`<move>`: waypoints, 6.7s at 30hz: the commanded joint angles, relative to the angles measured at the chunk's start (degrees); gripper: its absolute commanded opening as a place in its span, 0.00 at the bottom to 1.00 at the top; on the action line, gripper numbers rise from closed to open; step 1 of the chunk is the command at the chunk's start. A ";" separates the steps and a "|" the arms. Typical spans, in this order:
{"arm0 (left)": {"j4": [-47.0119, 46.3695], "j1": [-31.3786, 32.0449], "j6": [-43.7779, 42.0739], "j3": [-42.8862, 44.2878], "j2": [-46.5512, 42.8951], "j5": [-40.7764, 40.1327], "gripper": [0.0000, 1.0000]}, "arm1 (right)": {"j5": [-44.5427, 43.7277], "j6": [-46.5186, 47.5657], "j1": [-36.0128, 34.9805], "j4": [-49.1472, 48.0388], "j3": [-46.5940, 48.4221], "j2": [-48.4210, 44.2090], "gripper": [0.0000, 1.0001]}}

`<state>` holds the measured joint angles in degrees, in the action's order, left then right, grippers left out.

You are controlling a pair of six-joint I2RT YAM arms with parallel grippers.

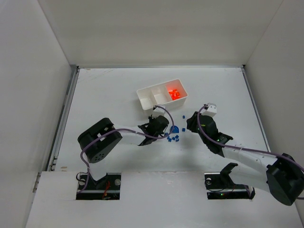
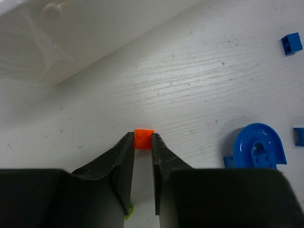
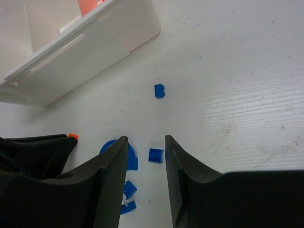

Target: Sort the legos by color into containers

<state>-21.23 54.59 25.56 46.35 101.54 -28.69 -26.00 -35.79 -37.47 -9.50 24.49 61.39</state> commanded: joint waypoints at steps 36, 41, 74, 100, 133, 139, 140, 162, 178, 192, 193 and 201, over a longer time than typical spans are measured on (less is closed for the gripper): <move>9.80 -8.75 -3.06 42.94 15.52 8.21 0.29 | -0.63 -0.24 0.69 -2.72 -0.06 -2.50 0.42; 8.84 -8.67 -3.33 42.78 14.40 9.53 0.43 | -0.46 -0.86 1.22 -2.72 1.34 -1.18 0.43; -5.40 -14.64 4.67 -8.90 -19.00 4.79 0.23 | 10.53 -0.06 8.17 -4.74 29.13 33.10 0.26; -0.04 -7.97 6.25 -17.78 -35.09 5.04 0.27 | 4.99 -0.24 -9.76 6.42 4.78 5.85 0.34; 0.67 -6.82 9.68 -21.47 -42.73 4.25 0.42 | -2.39 0.11 -11.79 2.90 14.18 27.39 0.53; 1.90 -8.66 8.63 -21.83 -45.99 4.69 0.43 | -2.92 0.02 -11.08 3.17 14.79 26.94 0.51; 1.99 -8.93 8.63 -21.91 -46.42 4.78 0.43 | -2.83 -0.07 -11.08 3.26 14.88 26.60 0.47; 25.96 -13.33 14.51 -27.10 -61.46 -2.07 0.37 | 6.83 8.19 -13.81 4.22 47.02 36.15 0.42; 34.86 -7.09 21.37 -25.25 -54.70 -1.90 0.38 | 11.41 7.05 -13.19 6.16 65.25 52.61 0.65; 27.66 -4.97 18.83 -24.73 -44.15 -2.78 0.38 | 8.16 6.44 -13.28 -0.87 43.21 32.15 0.43; 27.39 -5.06 18.39 -24.47 -43.27 -2.78 0.38 | 8.07 6.09 -13.37 -1.14 41.27 30.65 0.43; 25.98 -4.27 17.24 -23.67 -38.79 -2.95 0.35 | 5.61 4.33 -13.28 -2.98 29.49 22.91 0.46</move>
<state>5.67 49.71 42.02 20.47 61.78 -29.71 -18.61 -30.20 -50.65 -8.84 56.58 86.37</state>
